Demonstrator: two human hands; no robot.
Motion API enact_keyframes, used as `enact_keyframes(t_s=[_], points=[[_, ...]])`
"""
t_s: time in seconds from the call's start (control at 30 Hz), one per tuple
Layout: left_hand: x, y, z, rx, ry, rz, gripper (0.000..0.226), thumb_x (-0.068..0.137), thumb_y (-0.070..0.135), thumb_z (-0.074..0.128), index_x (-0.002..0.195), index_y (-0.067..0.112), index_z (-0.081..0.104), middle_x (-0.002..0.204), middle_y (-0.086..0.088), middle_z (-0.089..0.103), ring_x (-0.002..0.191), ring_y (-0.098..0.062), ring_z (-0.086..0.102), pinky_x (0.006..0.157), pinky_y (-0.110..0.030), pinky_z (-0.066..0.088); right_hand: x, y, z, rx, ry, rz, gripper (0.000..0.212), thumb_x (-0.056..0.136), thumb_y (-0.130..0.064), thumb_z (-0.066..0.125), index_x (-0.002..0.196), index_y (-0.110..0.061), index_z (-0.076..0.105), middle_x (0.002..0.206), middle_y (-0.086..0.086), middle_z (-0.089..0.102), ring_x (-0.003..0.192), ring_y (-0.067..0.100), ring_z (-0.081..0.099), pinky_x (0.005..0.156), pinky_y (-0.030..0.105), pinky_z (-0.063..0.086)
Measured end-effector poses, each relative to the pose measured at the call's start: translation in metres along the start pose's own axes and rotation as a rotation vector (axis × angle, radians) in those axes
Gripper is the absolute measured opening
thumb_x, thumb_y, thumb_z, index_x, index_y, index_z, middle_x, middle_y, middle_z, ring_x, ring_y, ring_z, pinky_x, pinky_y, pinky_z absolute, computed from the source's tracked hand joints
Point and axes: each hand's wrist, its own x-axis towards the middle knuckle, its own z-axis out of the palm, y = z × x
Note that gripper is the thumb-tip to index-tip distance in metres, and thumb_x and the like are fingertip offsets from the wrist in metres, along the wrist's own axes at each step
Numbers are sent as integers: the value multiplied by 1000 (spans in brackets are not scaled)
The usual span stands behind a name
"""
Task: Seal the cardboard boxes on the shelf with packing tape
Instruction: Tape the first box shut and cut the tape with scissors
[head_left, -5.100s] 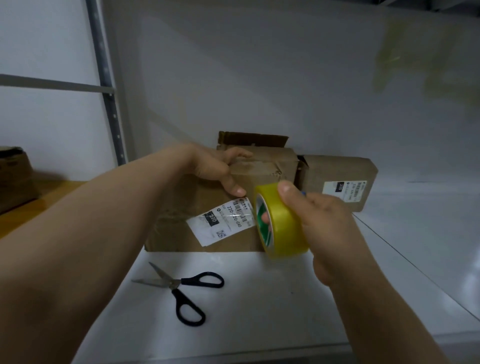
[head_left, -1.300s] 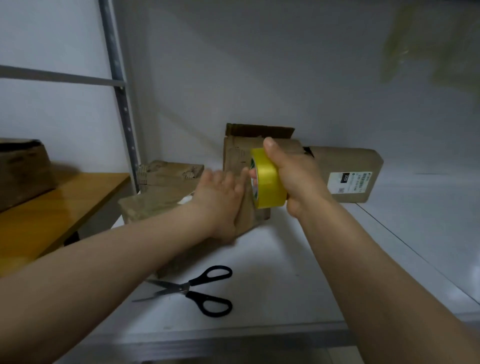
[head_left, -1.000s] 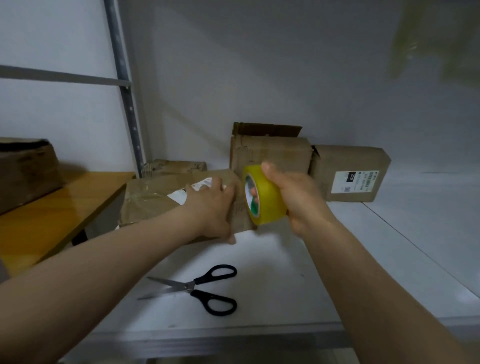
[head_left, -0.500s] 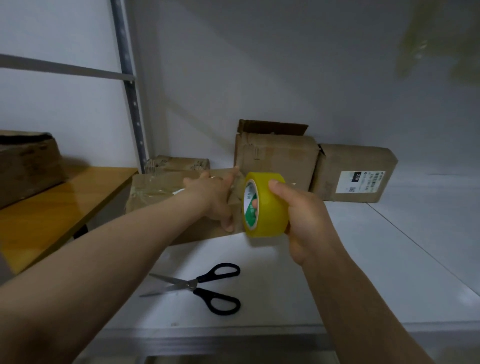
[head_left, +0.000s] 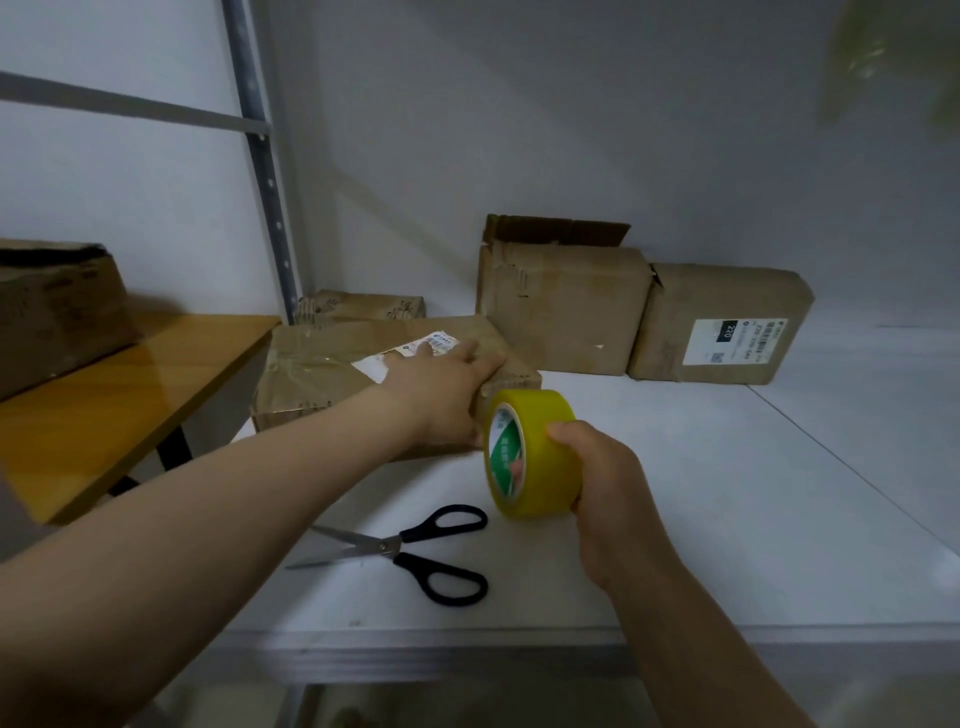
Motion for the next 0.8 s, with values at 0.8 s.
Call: enact_keyframes(t_s=[0.8], points=[[11, -23, -123, -834, -262, 135, 35, 83, 19, 66, 118, 17, 67, 123, -6, 68, 111, -23, 64, 106, -42, 47, 22, -141, 38, 48, -88, -403, 48, 96, -54, 60, 95, -8, 71, 84, 12, 78, 83, 29, 76, 90, 55, 58]])
